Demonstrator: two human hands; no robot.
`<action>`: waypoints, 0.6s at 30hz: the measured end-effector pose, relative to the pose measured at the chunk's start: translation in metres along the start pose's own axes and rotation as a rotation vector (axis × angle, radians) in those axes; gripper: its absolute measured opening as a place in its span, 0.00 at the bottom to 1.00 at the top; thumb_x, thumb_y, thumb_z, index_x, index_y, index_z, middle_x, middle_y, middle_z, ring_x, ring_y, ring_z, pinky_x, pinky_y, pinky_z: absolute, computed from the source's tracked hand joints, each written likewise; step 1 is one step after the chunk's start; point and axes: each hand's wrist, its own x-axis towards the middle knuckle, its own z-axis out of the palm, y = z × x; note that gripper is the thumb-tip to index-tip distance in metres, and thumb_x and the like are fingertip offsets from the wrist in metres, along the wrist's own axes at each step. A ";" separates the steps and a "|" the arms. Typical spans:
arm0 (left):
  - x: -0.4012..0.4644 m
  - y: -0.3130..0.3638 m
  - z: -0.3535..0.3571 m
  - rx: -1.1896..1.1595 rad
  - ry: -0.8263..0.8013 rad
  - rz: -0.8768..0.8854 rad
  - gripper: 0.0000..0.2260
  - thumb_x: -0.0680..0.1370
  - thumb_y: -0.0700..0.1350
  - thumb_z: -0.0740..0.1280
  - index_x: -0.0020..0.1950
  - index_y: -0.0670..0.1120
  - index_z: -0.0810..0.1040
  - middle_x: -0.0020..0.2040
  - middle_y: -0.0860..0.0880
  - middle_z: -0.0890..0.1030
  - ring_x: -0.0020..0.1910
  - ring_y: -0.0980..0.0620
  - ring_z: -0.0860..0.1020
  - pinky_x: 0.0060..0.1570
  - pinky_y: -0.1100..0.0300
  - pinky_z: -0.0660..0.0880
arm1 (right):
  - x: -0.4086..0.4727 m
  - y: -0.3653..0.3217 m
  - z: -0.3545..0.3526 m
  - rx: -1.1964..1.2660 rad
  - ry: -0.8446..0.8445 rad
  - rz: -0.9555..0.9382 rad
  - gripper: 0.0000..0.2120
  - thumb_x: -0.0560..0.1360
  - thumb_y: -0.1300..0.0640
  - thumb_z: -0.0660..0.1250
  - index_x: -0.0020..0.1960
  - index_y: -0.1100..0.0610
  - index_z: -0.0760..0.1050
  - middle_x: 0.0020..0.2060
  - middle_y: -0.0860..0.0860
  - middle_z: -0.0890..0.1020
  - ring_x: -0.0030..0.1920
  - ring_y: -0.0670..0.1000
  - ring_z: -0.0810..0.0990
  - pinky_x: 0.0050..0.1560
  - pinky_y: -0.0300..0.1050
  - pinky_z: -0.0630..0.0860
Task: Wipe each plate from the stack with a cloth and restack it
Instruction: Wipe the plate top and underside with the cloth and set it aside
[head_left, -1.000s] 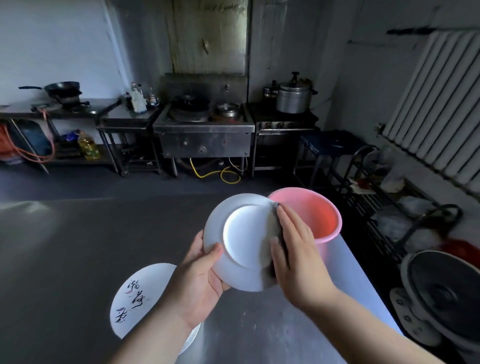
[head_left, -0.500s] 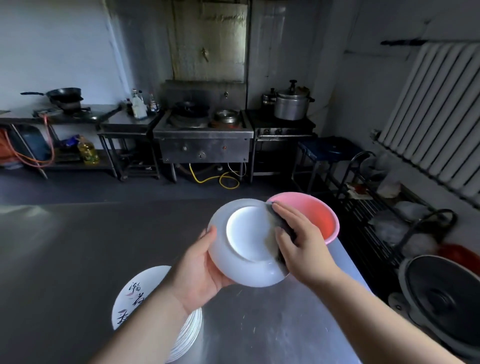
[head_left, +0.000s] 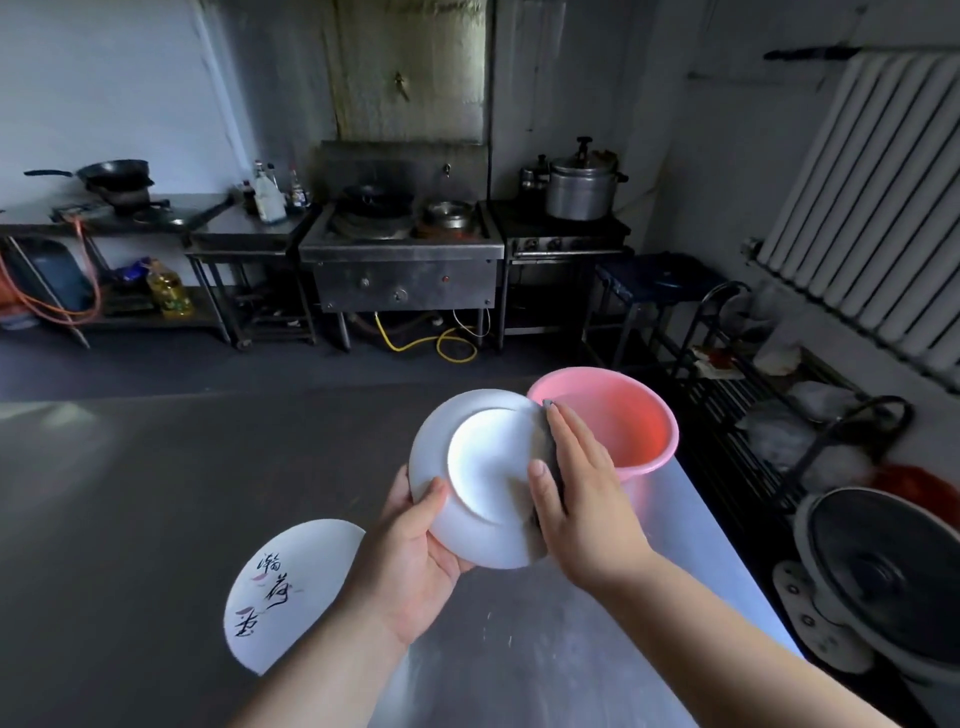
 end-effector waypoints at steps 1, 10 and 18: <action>0.002 0.000 0.002 0.000 -0.006 0.017 0.15 0.86 0.39 0.57 0.70 0.48 0.74 0.67 0.43 0.83 0.61 0.42 0.84 0.51 0.39 0.82 | 0.006 0.000 -0.003 0.019 0.007 0.008 0.36 0.83 0.35 0.50 0.85 0.53 0.55 0.82 0.41 0.56 0.83 0.46 0.55 0.82 0.47 0.55; 0.009 -0.003 0.003 0.064 -0.065 -0.008 0.21 0.81 0.37 0.61 0.73 0.51 0.72 0.69 0.43 0.81 0.64 0.40 0.82 0.55 0.38 0.81 | -0.029 -0.003 0.023 0.202 0.113 0.049 0.33 0.85 0.44 0.54 0.86 0.55 0.51 0.84 0.44 0.52 0.84 0.48 0.49 0.83 0.50 0.51; 0.016 0.005 -0.005 0.094 -0.035 -0.074 0.17 0.85 0.40 0.58 0.72 0.51 0.75 0.67 0.44 0.82 0.61 0.43 0.84 0.47 0.42 0.84 | 0.001 0.011 -0.006 0.171 -0.015 -0.048 0.30 0.83 0.50 0.58 0.84 0.55 0.60 0.83 0.42 0.59 0.83 0.44 0.54 0.83 0.51 0.54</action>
